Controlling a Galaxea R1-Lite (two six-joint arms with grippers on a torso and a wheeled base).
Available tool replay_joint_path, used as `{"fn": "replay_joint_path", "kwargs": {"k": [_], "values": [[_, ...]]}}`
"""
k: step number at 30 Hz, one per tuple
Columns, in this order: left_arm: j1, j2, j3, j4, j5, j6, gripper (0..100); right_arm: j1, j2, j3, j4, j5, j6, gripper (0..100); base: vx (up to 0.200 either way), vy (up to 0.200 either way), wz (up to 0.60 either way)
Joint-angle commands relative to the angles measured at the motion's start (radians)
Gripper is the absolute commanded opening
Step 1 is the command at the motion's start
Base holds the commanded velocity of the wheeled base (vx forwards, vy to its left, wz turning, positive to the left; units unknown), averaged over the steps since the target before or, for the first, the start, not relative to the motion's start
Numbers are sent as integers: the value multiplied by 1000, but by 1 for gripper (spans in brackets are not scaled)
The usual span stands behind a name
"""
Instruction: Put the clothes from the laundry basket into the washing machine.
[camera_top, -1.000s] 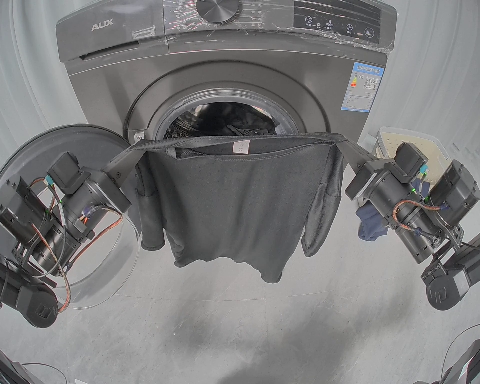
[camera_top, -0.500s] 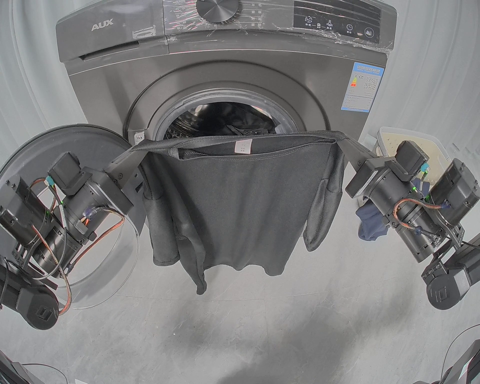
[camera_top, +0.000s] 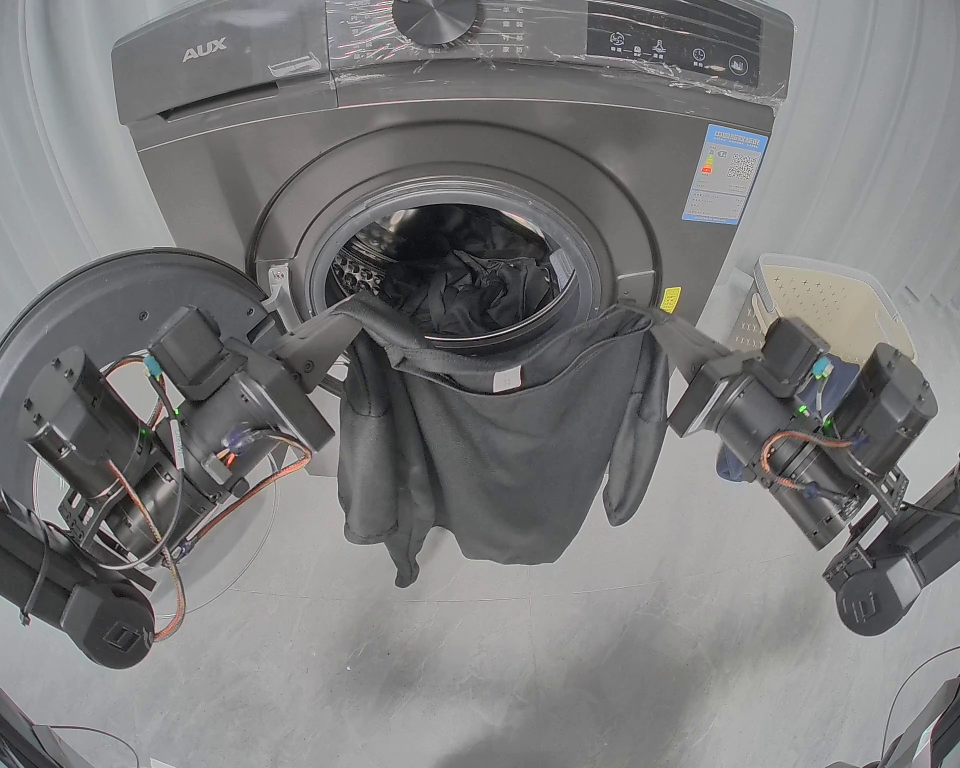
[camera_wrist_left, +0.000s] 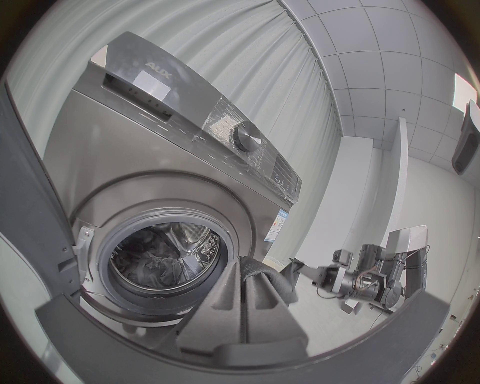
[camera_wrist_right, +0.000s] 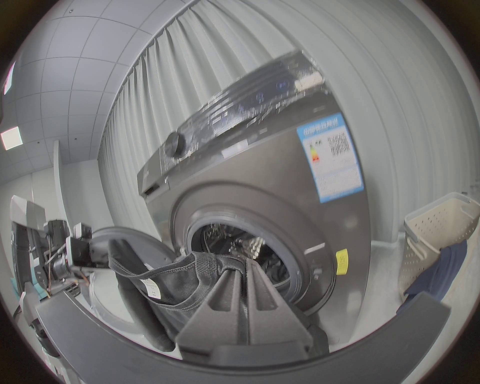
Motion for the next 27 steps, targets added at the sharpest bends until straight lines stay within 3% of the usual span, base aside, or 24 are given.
{"fn": "replay_joint_path", "kwargs": {"k": [1, 3, 4, 13, 17, 22, 27], "values": [[-17, 50, -27, -4, 1, -3, 0, 27, 98, 28, -1, 8, -4, 0, 0, 0, 0], [-22, 45, -32, -4, 4, 0, 0, 61, 143, 56, -1, 6, -10, 0, 0, 0, 0], [-30, 43, -32, -6, 4, 0, 0, 79, 163, 64, -1, 6, -10, 100, 0, 0, 0], [-36, 43, -42, -6, 9, 2, 0, 178, 313, 74, 1, 6, -12, 100, 0, 0, 0], [-36, 43, -41, -6, 9, 2, 0, 191, 377, 27, -1, 6, -12, 100, 0, 0, 0], [-34, 40, -42, -6, 9, 2, 0, 207, 396, 34, -12, 8, -10, 100, 0, 0, 0], [-36, 37, -45, -6, 9, 2, 0, 194, 433, 30, -29, 34, -13, 100, 0, 0, 0]]}}
